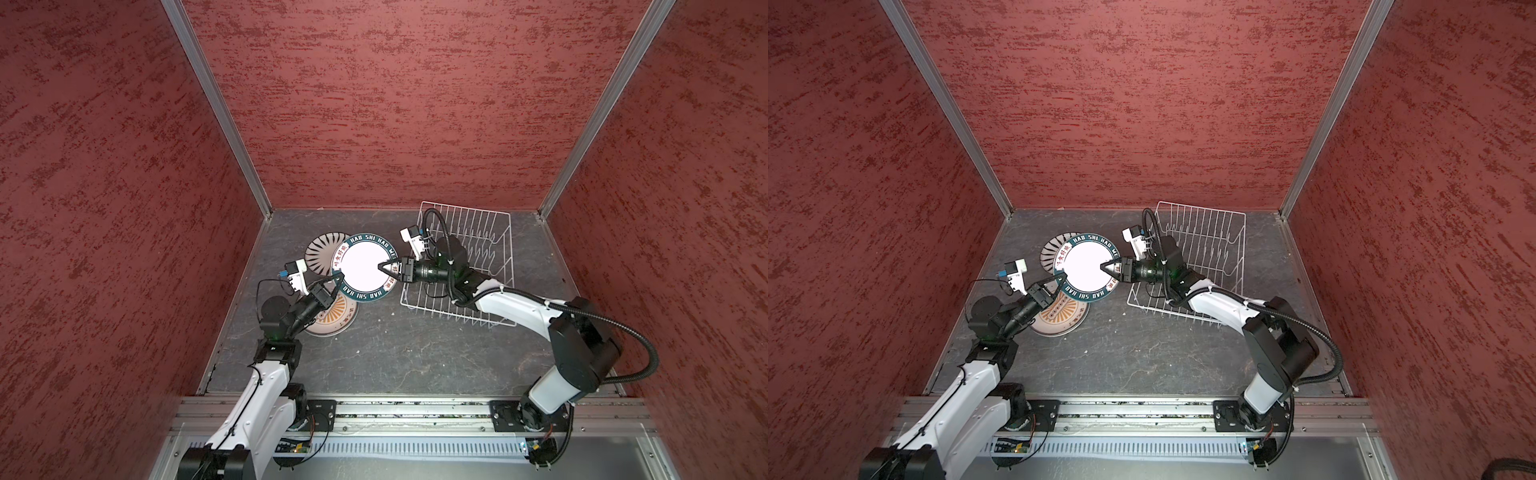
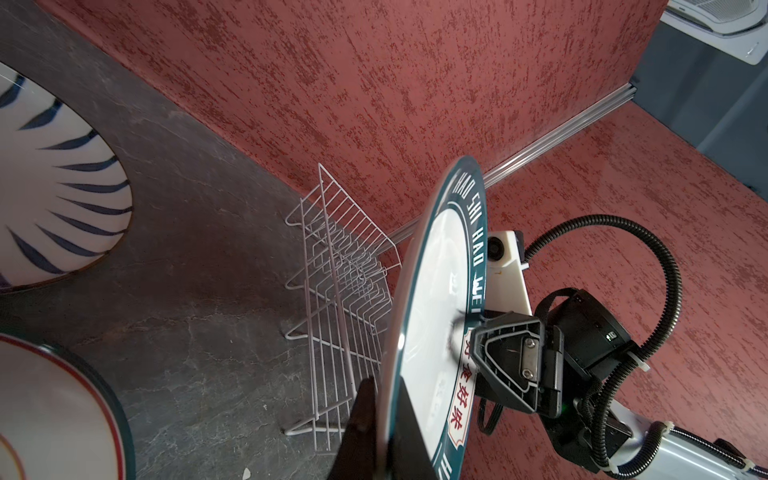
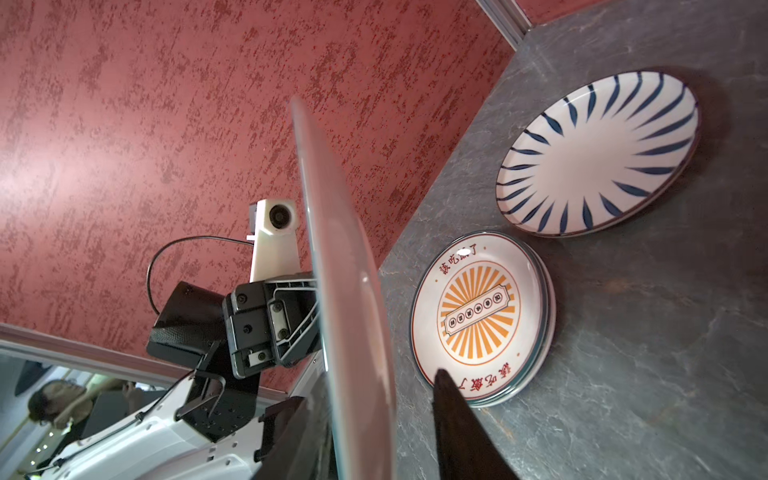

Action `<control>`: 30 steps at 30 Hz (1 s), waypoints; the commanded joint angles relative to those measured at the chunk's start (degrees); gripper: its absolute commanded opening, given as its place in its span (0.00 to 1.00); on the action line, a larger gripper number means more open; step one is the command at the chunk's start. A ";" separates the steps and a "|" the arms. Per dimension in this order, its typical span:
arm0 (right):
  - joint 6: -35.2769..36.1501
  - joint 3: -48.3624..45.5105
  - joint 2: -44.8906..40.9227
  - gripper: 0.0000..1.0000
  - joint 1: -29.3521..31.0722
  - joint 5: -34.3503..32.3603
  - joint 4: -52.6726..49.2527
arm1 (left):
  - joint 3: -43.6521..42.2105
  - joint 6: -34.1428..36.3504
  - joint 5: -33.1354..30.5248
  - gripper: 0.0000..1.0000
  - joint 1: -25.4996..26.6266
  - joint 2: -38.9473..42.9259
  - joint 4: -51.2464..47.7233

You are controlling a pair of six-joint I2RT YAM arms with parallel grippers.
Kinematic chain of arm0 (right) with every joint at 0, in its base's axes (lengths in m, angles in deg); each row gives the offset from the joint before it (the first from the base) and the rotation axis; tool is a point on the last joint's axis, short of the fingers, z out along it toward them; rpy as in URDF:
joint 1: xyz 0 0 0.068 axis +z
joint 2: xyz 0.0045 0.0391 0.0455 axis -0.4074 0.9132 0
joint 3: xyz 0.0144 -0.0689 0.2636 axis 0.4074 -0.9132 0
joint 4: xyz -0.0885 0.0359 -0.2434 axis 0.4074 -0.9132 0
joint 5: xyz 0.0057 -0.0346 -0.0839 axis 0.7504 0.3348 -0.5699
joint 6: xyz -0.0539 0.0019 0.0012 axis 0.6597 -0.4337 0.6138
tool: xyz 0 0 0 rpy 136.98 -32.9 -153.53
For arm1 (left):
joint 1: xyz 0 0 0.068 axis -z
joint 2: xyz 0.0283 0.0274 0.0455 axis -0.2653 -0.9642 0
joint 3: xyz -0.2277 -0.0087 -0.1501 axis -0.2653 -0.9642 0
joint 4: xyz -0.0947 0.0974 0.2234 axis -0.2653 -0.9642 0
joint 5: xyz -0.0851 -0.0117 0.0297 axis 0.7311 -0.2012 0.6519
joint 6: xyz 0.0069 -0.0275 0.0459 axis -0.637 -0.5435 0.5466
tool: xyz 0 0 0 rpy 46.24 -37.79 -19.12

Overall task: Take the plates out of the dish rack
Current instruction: 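Close the left gripper on the plate rim while the right gripper releases, then lower the plate onto the orange-printed plate stack with the left gripper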

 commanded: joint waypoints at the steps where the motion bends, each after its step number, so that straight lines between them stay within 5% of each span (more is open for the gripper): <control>1: 0.32 2.04 0.75 0.53 -0.23 1.57 1.89 | -0.60 0.34 -2.85 0.00 -1.27 2.33 -1.22; 8: 1.47 2.48 0.52 0.62 -0.32 0.00 0.04 | -1.43 -1.95 -3.47 0.00 -4.82 5.65 -6.28; 15: 3.03 0.86 -1.58 0.67 -1.34 -8.76 -3.34 | -1.83 -2.53 -7.26 0.00 -8.97 10.90 -17.24; 30: 3.46 0.86 -3.47 0.67 -2.07 -11.15 -6.13 | -2.86 -7.86 -10.83 0.00 -18.10 12.23 -34.04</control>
